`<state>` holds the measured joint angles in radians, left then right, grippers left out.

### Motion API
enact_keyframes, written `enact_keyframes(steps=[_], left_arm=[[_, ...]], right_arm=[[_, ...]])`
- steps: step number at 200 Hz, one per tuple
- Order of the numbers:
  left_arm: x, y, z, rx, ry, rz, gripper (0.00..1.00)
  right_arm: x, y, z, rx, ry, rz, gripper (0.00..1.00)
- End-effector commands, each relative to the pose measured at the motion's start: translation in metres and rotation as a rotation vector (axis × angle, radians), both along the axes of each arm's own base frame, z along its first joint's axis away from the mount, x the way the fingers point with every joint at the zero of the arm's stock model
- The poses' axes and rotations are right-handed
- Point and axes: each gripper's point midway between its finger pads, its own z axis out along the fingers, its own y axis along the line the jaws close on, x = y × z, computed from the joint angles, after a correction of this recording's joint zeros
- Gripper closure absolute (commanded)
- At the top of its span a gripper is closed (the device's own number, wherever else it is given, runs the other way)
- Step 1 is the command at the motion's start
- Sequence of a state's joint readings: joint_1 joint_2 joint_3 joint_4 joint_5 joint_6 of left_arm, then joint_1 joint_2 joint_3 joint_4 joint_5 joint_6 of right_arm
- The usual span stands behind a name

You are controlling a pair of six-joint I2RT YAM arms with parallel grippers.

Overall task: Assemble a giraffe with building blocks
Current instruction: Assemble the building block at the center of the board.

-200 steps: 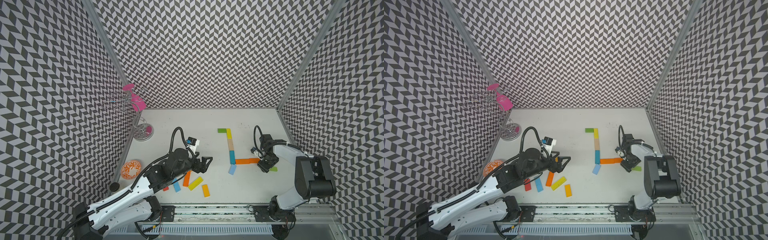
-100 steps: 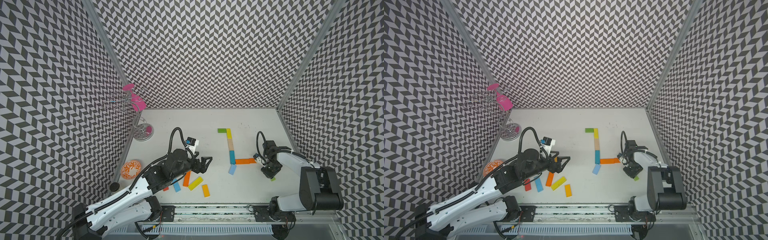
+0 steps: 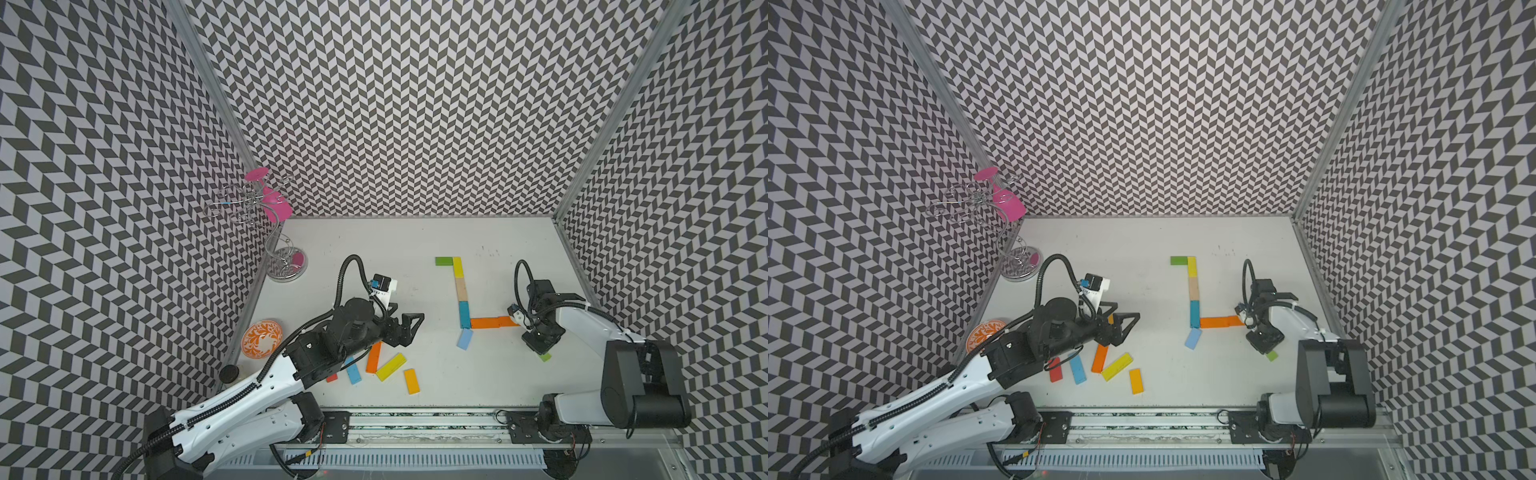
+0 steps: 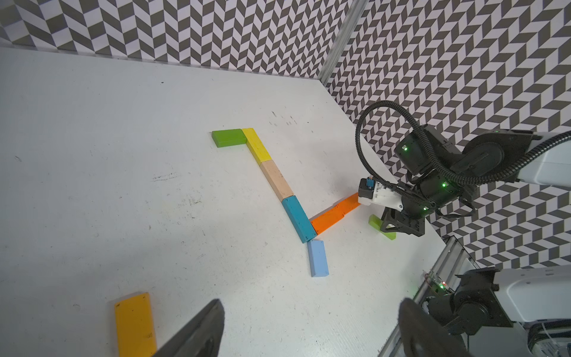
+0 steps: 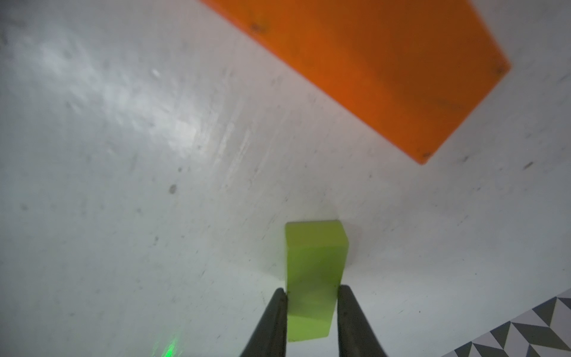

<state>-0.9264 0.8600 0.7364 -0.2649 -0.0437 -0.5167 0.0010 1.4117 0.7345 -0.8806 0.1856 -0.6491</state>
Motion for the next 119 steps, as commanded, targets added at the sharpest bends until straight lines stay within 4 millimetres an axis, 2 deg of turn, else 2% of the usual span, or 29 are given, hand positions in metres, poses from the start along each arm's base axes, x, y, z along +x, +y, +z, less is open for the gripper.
enact_keyframes(steps=[1,42,75,119], left_arm=[[0.002,0.003,-0.003,0.008,0.001,0.011,0.11],[0.003,0.002,-0.004,0.010,0.005,0.010,0.11],[0.003,0.002,-0.005,0.014,0.008,0.010,0.11],[0.004,0.003,-0.006,0.017,0.008,0.016,0.11]], right_arm=[[0.016,0.002,0.002,0.021,-0.036,-0.013,0.72],[0.014,0.000,-0.003,0.009,-0.032,-0.008,0.63],[0.023,-0.001,-0.001,0.002,-0.055,-0.016,0.74],[0.032,0.002,0.001,0.022,-0.067,-0.028,0.78]])
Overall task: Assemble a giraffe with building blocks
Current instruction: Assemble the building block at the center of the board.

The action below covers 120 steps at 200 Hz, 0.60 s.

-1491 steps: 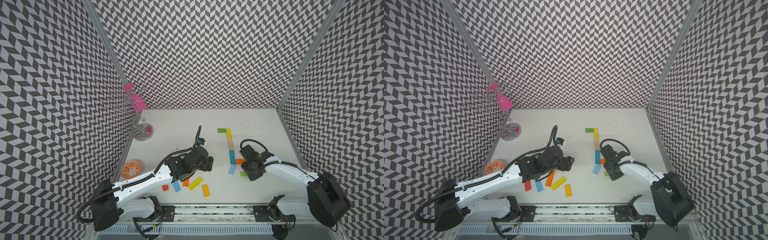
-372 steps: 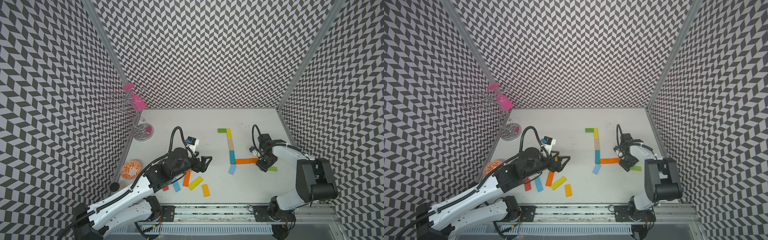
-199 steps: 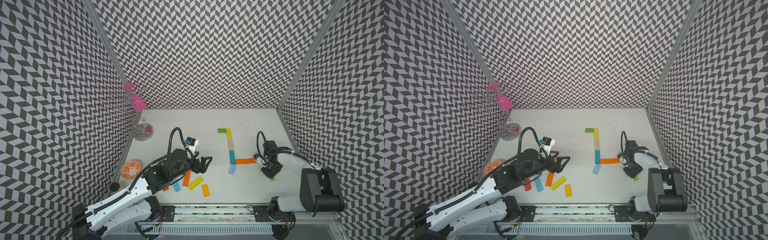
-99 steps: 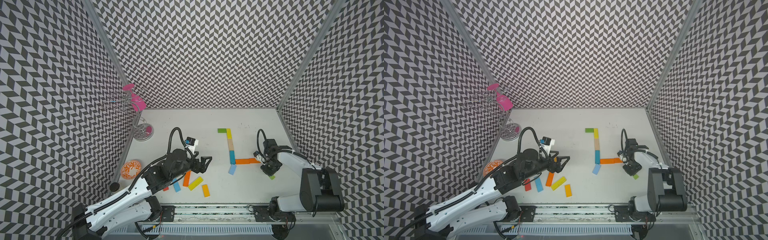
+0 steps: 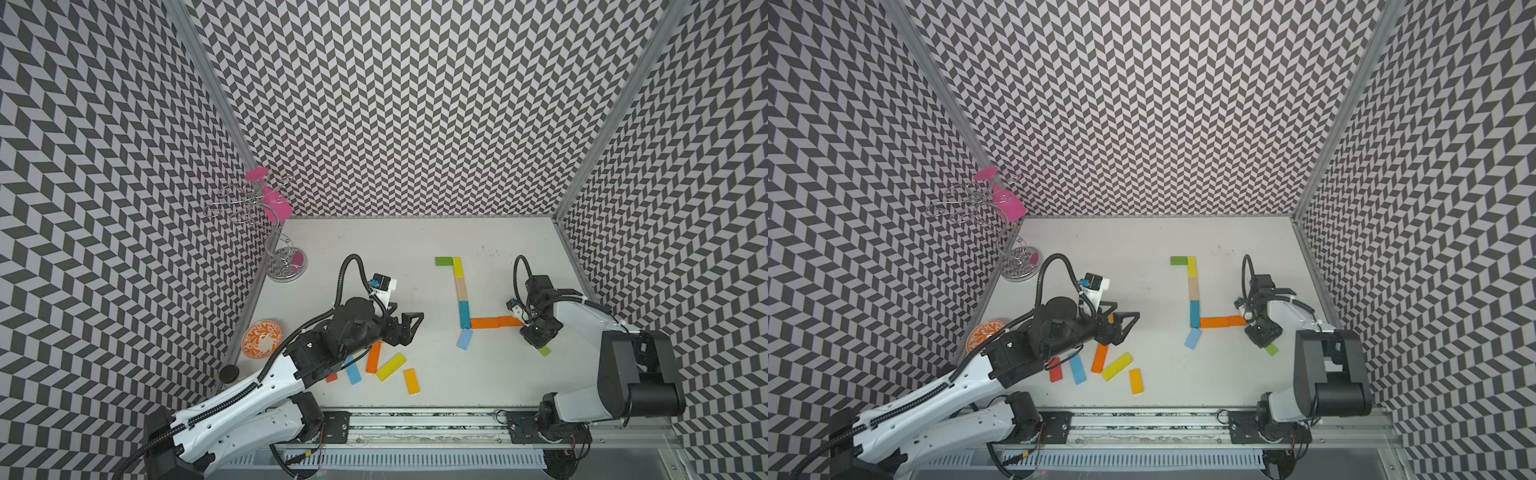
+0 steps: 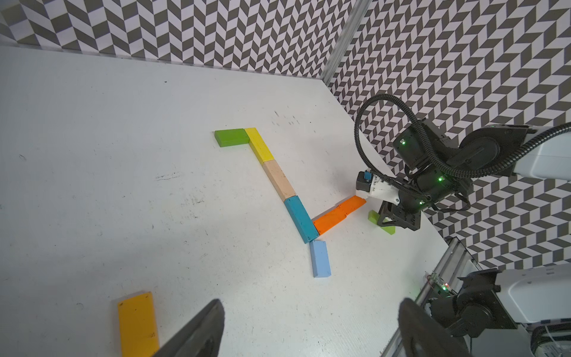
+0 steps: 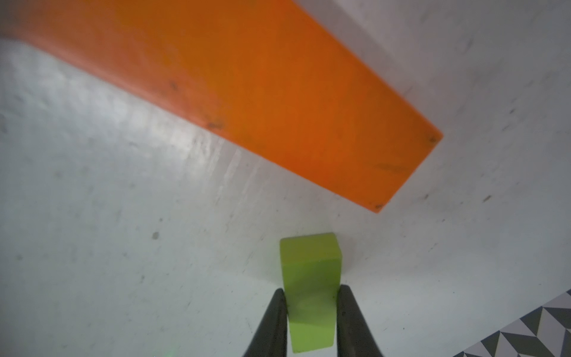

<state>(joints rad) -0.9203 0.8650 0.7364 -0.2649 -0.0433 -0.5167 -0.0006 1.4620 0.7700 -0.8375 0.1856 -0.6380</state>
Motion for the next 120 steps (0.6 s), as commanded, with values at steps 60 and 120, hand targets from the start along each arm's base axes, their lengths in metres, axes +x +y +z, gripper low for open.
enact_keyframes(steps=[60,120], left_arm=[[0.003,0.003,-0.004,0.014,0.005,0.016,0.11],[0.005,0.004,-0.007,0.024,0.009,0.025,0.11]], right_arm=[[0.030,0.004,0.006,0.034,-0.073,-0.035,0.79],[0.034,0.002,0.006,0.022,-0.076,-0.034,0.79]])
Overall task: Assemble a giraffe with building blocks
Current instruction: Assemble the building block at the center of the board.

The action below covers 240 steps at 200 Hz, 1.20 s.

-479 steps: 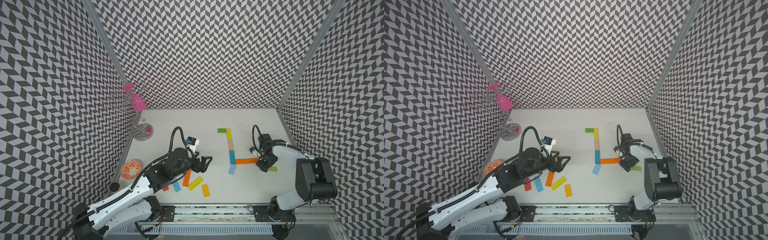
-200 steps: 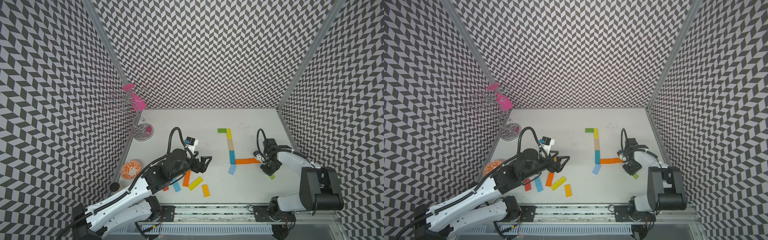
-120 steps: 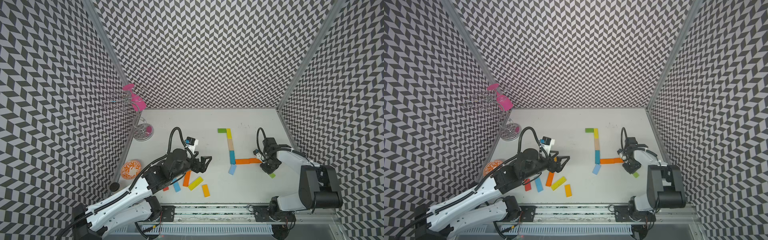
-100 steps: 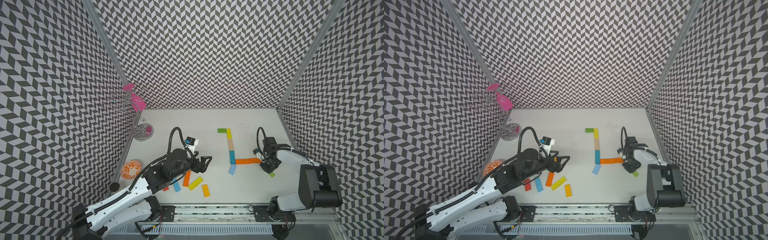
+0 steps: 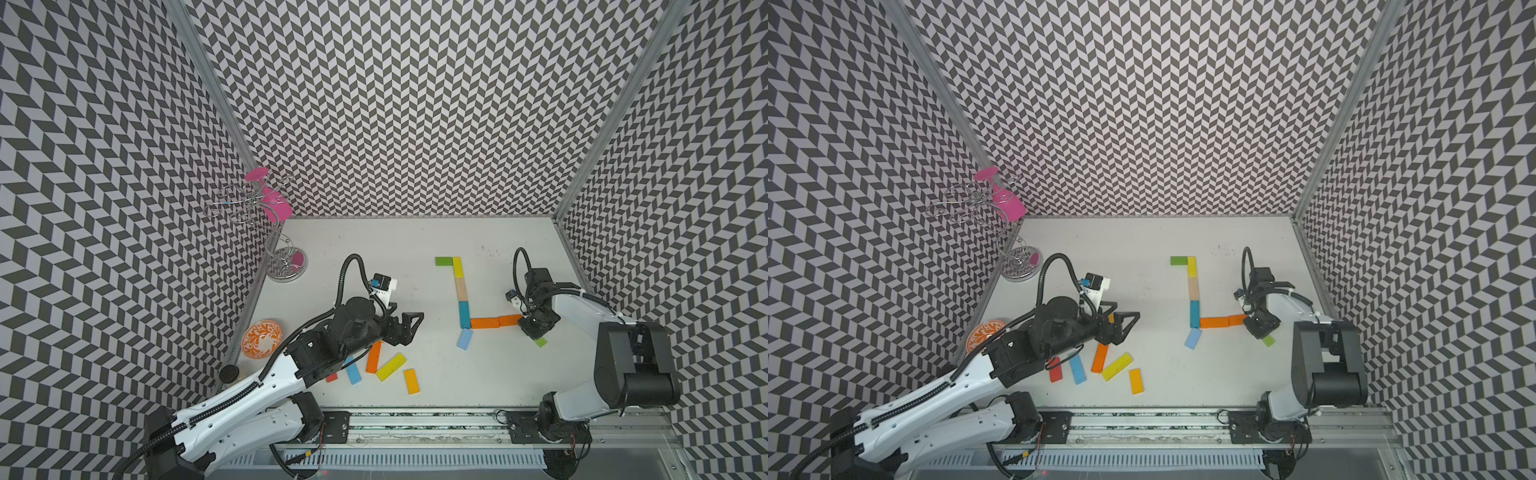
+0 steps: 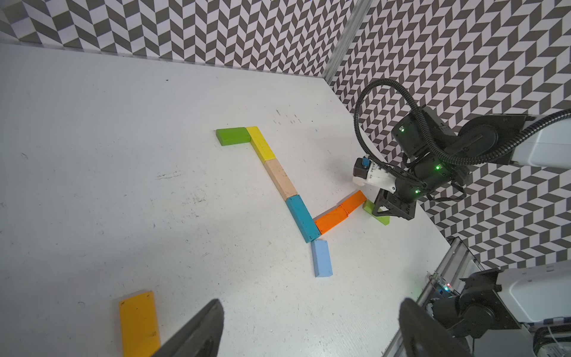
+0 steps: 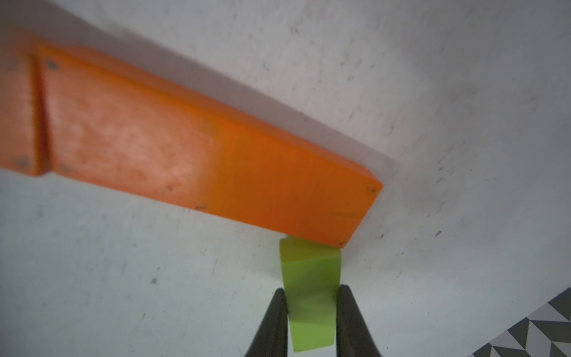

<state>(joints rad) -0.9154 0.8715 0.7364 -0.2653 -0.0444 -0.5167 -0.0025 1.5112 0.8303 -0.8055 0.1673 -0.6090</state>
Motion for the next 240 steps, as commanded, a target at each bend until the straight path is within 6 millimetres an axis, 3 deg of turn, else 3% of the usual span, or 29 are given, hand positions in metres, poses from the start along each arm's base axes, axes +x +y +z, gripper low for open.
enact_keyframes(steps=[1,17,49,85,119,149,185,218,240], left_arm=[[0.003,0.003,-0.005,0.019,0.006,0.019,0.11],[0.003,0.003,-0.005,0.020,0.007,0.018,0.11],[0.003,0.004,-0.006,0.020,0.007,0.020,0.11],[0.003,0.004,-0.005,0.017,0.005,0.021,0.11],[0.004,0.005,-0.005,0.018,0.005,0.027,0.11],[0.007,0.007,-0.008,0.025,0.012,0.036,0.11],[0.016,0.011,-0.012,0.040,0.022,0.068,0.11],[0.027,0.019,-0.019,0.075,0.032,0.120,0.11],[0.036,0.029,-0.025,0.135,0.039,0.179,0.10]], right_arm=[[0.009,0.000,0.002,0.003,-0.028,-0.005,0.79],[0.010,-0.001,0.002,0.000,-0.029,-0.003,0.78],[0.013,-0.002,0.005,-0.010,-0.040,-0.006,0.66],[0.015,-0.002,0.008,-0.008,-0.048,-0.008,0.63],[0.025,0.003,0.022,0.020,-0.093,-0.017,0.58],[0.056,0.011,0.060,0.072,-0.222,-0.058,0.53],[0.099,0.029,0.126,0.163,-0.434,-0.110,0.50],[0.123,0.077,0.189,0.365,-0.588,-0.114,0.49],[0.123,0.121,0.212,0.494,-0.649,-0.145,0.50]])
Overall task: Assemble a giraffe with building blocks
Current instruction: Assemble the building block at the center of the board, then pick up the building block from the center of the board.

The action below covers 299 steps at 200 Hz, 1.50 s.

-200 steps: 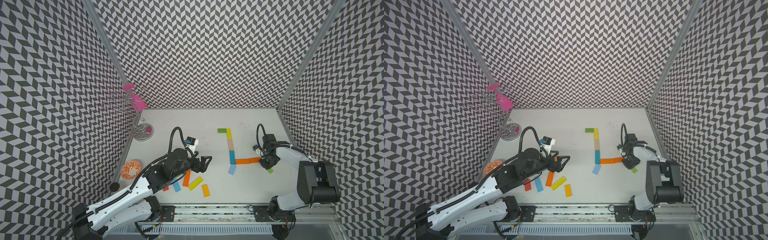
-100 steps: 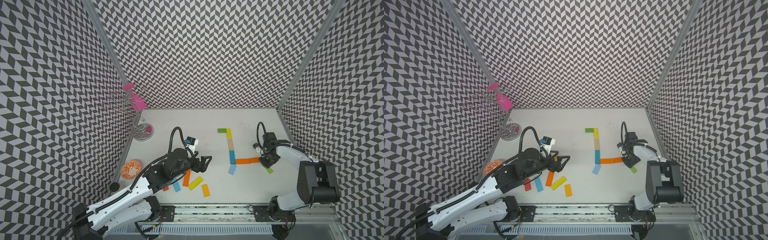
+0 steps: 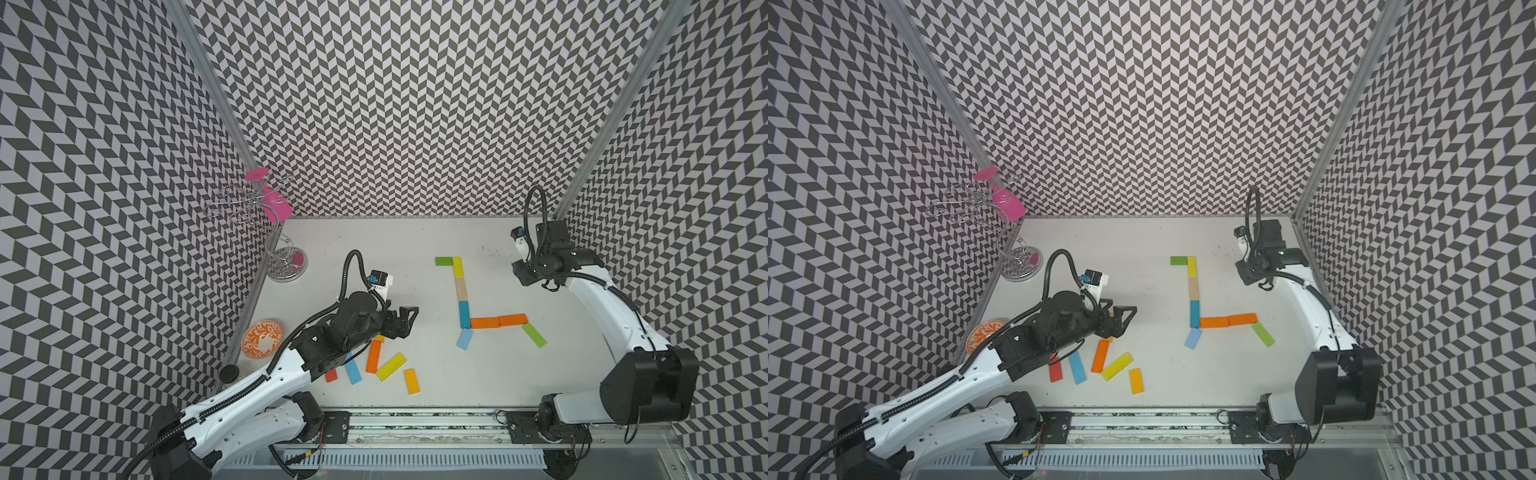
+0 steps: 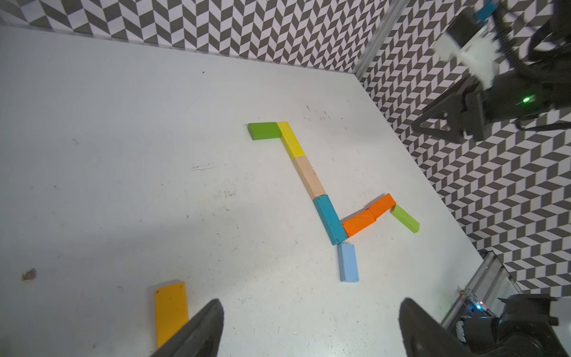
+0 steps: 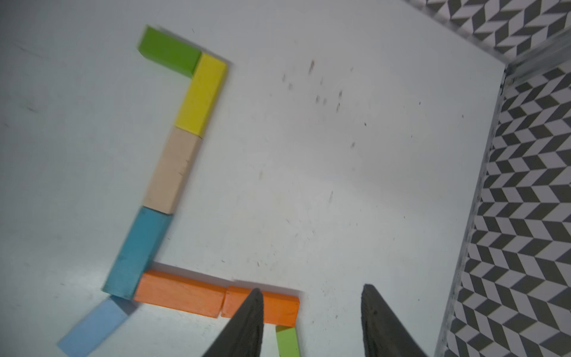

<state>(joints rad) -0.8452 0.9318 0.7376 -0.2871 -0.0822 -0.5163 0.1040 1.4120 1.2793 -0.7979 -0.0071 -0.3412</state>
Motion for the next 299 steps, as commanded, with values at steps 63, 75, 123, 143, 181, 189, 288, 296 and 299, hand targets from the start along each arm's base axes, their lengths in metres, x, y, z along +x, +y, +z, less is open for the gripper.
enact_keyframes(steps=[63,75,123,143,181,189,288,296,299], left_arm=[[0.038,0.077,-0.052,0.236,0.171,0.266,0.09],[0.036,0.085,-0.065,0.257,0.209,0.287,0.09],[0.038,0.135,-0.101,0.243,0.363,0.489,0.00],[0.045,0.158,-0.103,0.205,0.411,0.594,0.00],[0.049,0.184,-0.113,0.094,0.553,0.797,0.01],[0.047,0.187,-0.119,0.079,0.605,0.845,0.02],[0.057,0.200,-0.156,0.153,0.810,1.023,0.01],[0.056,0.197,-0.157,0.133,0.816,1.020,0.01],[0.055,0.197,-0.158,0.129,0.820,1.021,0.00]], right_arm=[[-0.069,0.175,0.042,0.541,-0.322,0.123,0.51],[-0.086,0.186,0.031,0.552,-0.327,0.133,0.52],[-0.150,0.229,-0.004,0.604,-0.293,0.246,0.52],[-0.168,0.243,-0.012,0.606,-0.280,0.301,0.53],[-0.187,0.260,-0.016,0.635,-0.276,0.384,0.53],[-0.189,0.261,-0.016,0.642,-0.277,0.389,0.53],[-0.198,0.260,-0.012,0.683,-0.294,0.435,0.53],[-0.198,0.260,-0.013,0.684,-0.292,0.437,0.53],[-0.198,0.260,-0.014,0.684,-0.291,0.438,0.53]])
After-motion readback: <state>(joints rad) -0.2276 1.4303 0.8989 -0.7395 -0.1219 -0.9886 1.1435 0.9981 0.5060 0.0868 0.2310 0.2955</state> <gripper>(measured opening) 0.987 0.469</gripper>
